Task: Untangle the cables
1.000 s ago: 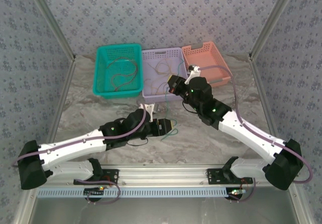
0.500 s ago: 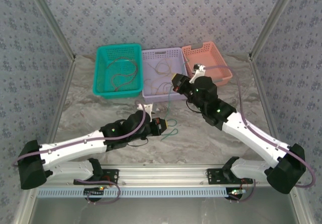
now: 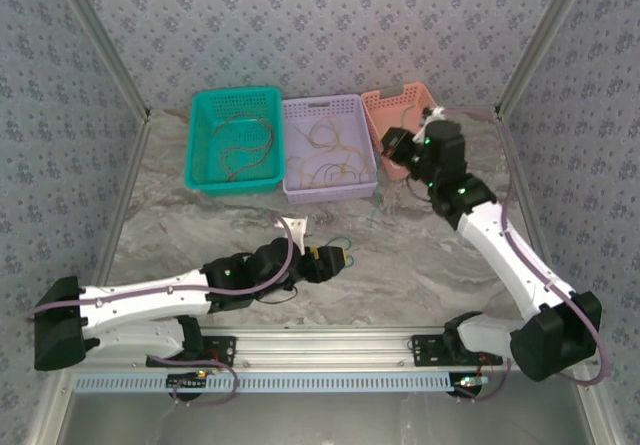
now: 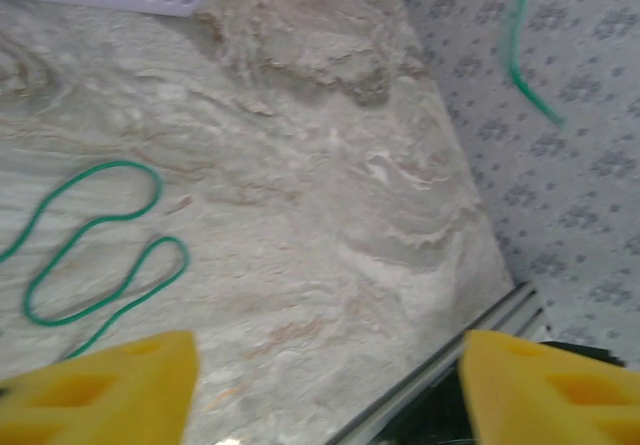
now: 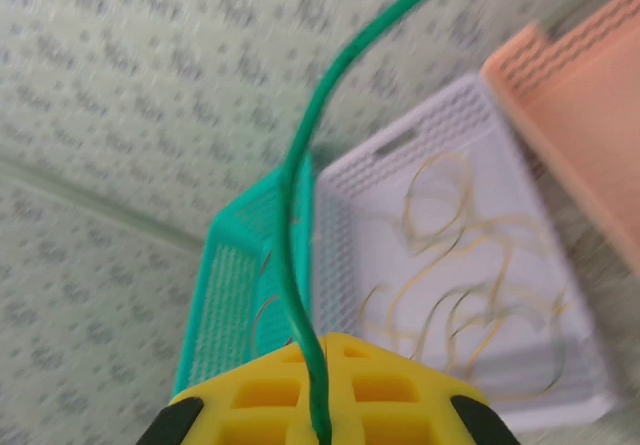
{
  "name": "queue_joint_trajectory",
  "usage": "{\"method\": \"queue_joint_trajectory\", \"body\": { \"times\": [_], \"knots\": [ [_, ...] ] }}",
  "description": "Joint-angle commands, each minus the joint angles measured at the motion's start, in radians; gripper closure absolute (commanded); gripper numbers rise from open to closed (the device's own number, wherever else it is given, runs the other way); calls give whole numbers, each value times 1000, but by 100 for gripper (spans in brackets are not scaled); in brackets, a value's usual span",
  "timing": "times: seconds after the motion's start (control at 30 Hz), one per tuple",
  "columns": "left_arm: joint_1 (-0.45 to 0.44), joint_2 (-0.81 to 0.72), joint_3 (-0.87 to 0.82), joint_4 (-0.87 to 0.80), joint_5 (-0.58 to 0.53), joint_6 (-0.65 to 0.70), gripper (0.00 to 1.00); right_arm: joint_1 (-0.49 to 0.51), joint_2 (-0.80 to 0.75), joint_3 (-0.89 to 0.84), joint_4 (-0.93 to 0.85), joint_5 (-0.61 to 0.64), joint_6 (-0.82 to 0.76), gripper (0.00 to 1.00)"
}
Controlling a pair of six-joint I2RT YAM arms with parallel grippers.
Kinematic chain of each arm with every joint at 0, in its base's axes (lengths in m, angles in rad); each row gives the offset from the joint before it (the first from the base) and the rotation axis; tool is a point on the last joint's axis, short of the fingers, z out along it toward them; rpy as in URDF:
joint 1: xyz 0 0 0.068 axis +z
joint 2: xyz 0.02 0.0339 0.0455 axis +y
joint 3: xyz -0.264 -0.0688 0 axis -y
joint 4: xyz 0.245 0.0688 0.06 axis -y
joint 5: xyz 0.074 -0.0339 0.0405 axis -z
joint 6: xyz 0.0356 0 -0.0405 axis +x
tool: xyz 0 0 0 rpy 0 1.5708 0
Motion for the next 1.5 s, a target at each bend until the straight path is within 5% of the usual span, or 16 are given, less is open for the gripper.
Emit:
{"method": "queue_joint_trajectory", "body": {
  "times": [0.0, 0.27, 0.6, 0.8, 0.97, 1.47],
  "knots": [
    [-4, -68, 49, -135, -99, 39, 25, -120, 76, 109, -110, -86, -168, 100],
    [-4, -125, 39, -182, -167, 104, 28, -313, 402, 355, -80, -175, -299, 100],
    [53, -187, 10, -192, -169, 164, 31, -350, 976, 885, -239, -210, -298, 100],
    [112, -192, -26, -153, -93, 160, 34, -352, 1160, 1037, -340, -182, -312, 100],
    [122, -194, -38, -136, -75, 156, 34, -376, 1103, 878, -340, -147, -286, 100],
    [114, -226, -41, -109, -26, 121, 38, -374, 526, 98, -182, -20, -152, 100]
  ]
}}
